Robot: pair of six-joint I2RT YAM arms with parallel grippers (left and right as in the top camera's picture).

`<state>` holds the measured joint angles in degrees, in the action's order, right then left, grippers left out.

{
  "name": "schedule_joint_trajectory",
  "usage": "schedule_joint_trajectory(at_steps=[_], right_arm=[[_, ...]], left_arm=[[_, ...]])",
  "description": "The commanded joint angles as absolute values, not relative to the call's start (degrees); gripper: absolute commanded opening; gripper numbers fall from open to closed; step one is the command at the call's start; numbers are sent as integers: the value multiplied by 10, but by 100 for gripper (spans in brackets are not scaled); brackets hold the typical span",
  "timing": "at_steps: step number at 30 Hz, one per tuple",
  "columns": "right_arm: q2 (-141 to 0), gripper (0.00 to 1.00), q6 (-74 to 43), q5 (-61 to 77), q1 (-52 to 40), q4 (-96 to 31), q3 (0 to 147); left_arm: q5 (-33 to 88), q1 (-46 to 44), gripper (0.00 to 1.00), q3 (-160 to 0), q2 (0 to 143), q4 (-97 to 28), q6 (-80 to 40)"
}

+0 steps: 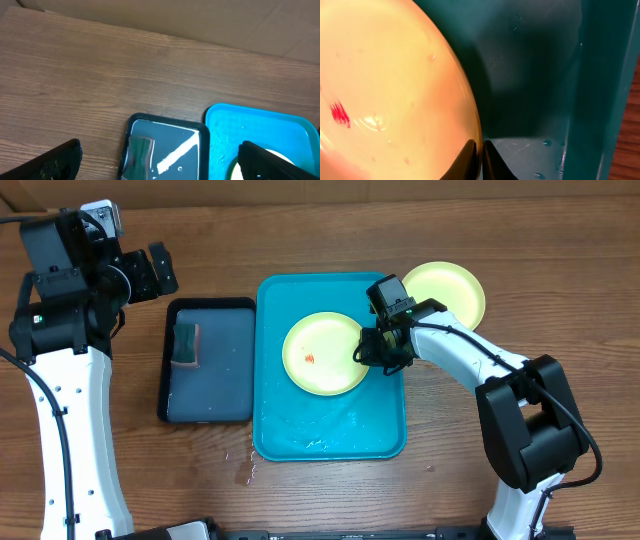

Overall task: Clean dirty plates on tray and stack at the side
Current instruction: 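Hold the yellow plate's rim steady with the right gripper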

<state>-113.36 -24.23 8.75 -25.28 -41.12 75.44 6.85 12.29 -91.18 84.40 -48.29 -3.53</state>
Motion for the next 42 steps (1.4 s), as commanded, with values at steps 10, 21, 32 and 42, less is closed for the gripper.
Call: schedule_joint_trajectory(at_steps=[10, 21, 32, 42], right_arm=[[-1123, 12, -243, 84, -255, -403, 770], [-1123, 4, -256, 84, -255, -404, 770], [-1123, 4, -256, 84, -255, -426, 770], [-1123, 4, -255, 84, -255, -435, 770]], left_arm=[[73, 120, 100, -915, 848, -482, -45], [73, 120, 100, -915, 848, -482, -45], [73, 120, 100, -915, 848, -482, -45], [73, 120, 100, -915, 848, -482, -45]])
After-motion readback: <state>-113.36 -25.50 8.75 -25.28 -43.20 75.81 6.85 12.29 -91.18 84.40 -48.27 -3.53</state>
